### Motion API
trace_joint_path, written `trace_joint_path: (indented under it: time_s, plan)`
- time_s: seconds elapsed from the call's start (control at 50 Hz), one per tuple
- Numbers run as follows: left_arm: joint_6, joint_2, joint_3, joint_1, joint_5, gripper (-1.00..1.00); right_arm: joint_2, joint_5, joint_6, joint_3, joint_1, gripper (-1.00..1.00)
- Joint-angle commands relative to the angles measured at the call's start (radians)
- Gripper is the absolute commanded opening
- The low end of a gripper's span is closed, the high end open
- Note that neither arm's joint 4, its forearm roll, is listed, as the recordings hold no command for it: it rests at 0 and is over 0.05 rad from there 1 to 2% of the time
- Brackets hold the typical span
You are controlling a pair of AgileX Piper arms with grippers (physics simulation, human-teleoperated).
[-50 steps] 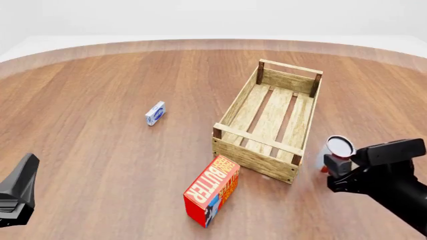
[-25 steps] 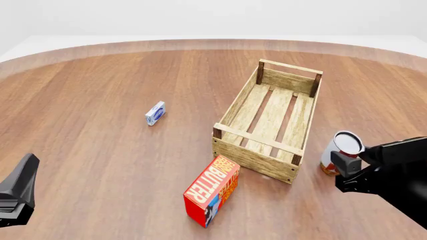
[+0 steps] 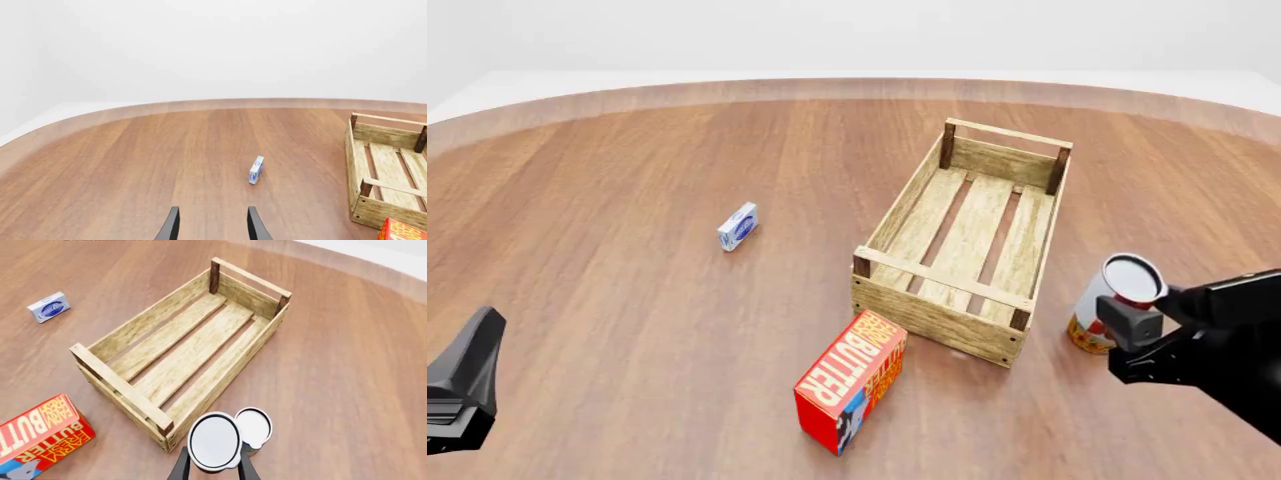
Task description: Pick up the tomato sauce, and put it in the wooden tray.
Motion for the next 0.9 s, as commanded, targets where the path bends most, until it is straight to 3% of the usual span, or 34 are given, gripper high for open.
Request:
trace_joint_path:
  time_s: [0.02, 0.9]
  plan:
    - [0.000, 0.000, 0.000, 0.000, 0.000, 1.00, -0.004, 0.016, -0.002, -0.021, 0.004, -1.00]
    - [0.000, 0.000, 0.000, 0.000, 0.000, 1.00, 0.202, -0.046, -0.073, -0.179, 0.028, -1.00]
